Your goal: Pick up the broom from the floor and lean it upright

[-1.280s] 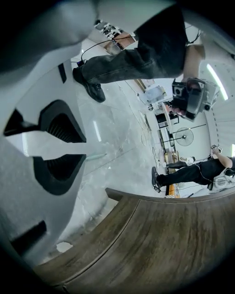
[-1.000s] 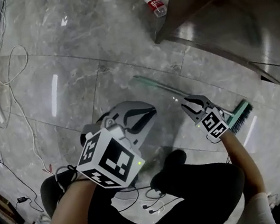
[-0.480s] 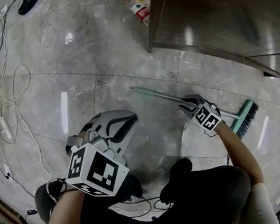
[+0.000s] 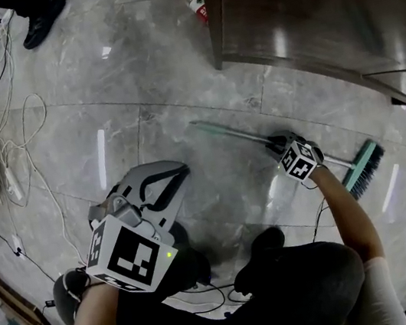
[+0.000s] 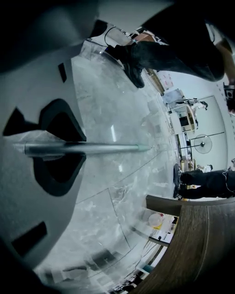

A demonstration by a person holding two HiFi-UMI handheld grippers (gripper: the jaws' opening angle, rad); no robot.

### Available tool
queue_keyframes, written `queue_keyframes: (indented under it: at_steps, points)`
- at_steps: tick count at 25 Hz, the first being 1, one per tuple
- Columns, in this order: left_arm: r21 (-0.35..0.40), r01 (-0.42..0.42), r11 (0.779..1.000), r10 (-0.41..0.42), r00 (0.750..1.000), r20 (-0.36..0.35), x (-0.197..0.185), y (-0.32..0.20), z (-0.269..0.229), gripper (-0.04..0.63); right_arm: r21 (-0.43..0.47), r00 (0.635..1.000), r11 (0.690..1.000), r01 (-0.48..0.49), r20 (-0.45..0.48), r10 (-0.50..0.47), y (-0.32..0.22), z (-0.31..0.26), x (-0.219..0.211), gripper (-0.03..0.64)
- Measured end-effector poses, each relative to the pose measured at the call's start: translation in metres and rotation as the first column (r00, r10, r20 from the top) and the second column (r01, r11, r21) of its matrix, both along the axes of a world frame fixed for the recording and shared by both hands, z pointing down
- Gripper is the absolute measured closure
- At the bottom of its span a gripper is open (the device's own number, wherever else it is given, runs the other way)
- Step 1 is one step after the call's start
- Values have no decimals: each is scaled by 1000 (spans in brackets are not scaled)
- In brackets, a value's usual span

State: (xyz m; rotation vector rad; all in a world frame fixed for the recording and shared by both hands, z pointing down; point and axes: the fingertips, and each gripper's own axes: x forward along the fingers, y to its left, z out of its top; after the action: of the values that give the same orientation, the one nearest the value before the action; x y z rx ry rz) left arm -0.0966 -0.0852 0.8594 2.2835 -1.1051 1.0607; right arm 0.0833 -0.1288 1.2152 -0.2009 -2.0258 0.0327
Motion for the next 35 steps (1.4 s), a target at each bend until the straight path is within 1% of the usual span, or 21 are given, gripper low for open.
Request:
queue_keyframes:
  at_steps: [2,6,10,13,20,22,28,31,33,35]
  points:
    - [5,0,1000,0,1000,-9,4,0,-3,584,18,1000,1000,4,-4,-4,-1,4,2,523]
    - [23,-12,1000,12,1000,-17,13,-7,-8,584,4,1000,1000,1,-1,-1,-1,-2,2,534]
    - [84,-36,996,40,999,-37,23,-20,-18,584,-9,998,1000,-27,48,28,-9,-42,2,535]
    - [111,-49,993,55,997,-53,29,-31,-28,584,-12,996,999,-46,82,47,-19,-79,2,535]
    - [166,-66,984,85,990,-110,34,-54,-51,584,3,989,995,-99,112,98,-40,-147,13,537]
    - [178,-89,980,114,984,-136,36,-55,-57,584,9,984,991,-133,125,131,-46,-164,17,537]
    - [213,-138,967,175,970,-169,44,-67,-69,584,64,956,965,-254,170,240,-72,-221,36,537]
    - [240,-184,953,230,956,-182,52,-70,-76,584,72,932,944,-322,200,303,-81,-250,45,537]
    - [255,-214,943,265,947,-184,59,-74,-81,584,81,920,929,-361,195,341,-87,-265,56,538]
    - [278,-229,933,290,935,-204,67,-82,-88,584,91,901,910,-405,208,381,-94,-279,66,538]
